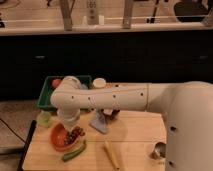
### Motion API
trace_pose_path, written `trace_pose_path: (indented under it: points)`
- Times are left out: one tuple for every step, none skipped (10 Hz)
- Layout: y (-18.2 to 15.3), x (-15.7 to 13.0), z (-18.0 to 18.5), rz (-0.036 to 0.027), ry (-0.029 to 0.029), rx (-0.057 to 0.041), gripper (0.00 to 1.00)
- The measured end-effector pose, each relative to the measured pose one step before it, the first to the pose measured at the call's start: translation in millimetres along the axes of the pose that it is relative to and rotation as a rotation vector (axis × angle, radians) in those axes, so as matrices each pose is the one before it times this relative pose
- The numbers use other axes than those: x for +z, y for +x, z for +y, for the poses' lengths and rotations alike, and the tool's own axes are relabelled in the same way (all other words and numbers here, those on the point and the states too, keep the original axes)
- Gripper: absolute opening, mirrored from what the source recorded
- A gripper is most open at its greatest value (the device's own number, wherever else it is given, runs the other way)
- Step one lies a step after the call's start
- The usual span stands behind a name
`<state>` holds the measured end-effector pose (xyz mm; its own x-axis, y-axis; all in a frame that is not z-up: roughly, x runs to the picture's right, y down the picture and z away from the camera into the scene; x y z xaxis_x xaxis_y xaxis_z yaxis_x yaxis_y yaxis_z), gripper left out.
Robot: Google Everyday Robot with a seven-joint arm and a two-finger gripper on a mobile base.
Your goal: Place grapes in red bowl
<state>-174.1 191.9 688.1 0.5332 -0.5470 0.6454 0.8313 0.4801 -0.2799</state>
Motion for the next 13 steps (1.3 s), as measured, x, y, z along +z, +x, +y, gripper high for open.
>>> trace_pose_path:
  points:
    - [-0.43, -0.12, -0.53, 0.00185, 0.0003, -0.00596, 0.21]
    - [0.06, 0.02, 0.14, 0.00192, -0.00017, -0.00526, 0.17]
    - [0.06, -0.32, 0.13, 0.00199, -0.00016, -0.00397, 0.16]
    - [-0.75, 0.13, -1.58, 0.00168, 0.00055, -0.00623, 0.16]
    - [-0.26, 0.24, -1.41, 0.00297, 0.00063, -0.00585, 0.16]
    - [-0.56, 0.28, -1.22, 0.00162, 0.00022, -0.00539, 0.16]
    - [0.04, 0.07, -0.19, 0.00079, 0.00004, -0.0008, 0.16]
    - [0.14, -0.01, 0.15, 0.00006, -0.0001, 0.00037, 0.16]
    - [-0.09, 0.05, -0.06, -0.00012, -0.00004, -0.00021, 0.16]
    - [-0.08, -0.01, -0.05, -0.00004, -0.00002, -0.00013, 0.16]
    - [0.13, -0.03, 0.08, 0.00004, 0.00004, 0.00033, 0.16]
    - [-0.08, -0.01, -0.06, 0.00001, 0.00002, -0.0002, 0.16]
    - [0.11, 0.01, 0.11, -0.00001, -0.00005, 0.00028, 0.16]
